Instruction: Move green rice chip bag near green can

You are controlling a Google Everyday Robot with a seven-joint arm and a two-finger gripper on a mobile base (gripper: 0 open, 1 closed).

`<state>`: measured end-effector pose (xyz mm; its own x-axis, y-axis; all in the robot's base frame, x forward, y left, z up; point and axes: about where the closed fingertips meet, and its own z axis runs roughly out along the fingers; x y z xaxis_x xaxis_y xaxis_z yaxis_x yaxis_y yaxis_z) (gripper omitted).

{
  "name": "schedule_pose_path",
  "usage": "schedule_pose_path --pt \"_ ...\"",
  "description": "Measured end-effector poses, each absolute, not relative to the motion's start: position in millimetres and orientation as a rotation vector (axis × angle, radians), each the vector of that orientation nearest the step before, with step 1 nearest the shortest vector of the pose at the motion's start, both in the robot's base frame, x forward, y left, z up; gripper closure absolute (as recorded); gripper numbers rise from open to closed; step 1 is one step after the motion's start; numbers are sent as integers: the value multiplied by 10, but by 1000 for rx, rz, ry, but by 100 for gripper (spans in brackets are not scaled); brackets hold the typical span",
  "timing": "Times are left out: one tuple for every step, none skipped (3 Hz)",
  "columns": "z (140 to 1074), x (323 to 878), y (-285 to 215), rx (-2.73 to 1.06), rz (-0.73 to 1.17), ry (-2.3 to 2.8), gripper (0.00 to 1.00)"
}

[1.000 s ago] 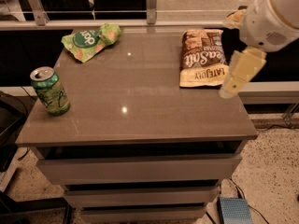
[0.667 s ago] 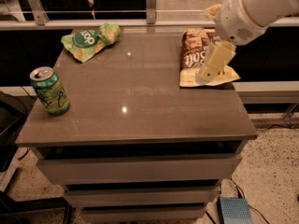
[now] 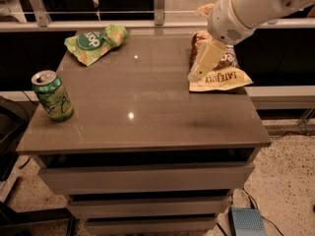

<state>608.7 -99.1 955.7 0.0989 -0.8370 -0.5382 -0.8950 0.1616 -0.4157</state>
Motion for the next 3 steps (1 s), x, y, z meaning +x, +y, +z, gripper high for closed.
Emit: schedule_pose_path --pt "9521 6159 -918 -1617 134 1705 0" --pt "9484 6558 -619 -1555 157 1635 0" --pt "9457 7082 -220 -1534 170 1567 0"
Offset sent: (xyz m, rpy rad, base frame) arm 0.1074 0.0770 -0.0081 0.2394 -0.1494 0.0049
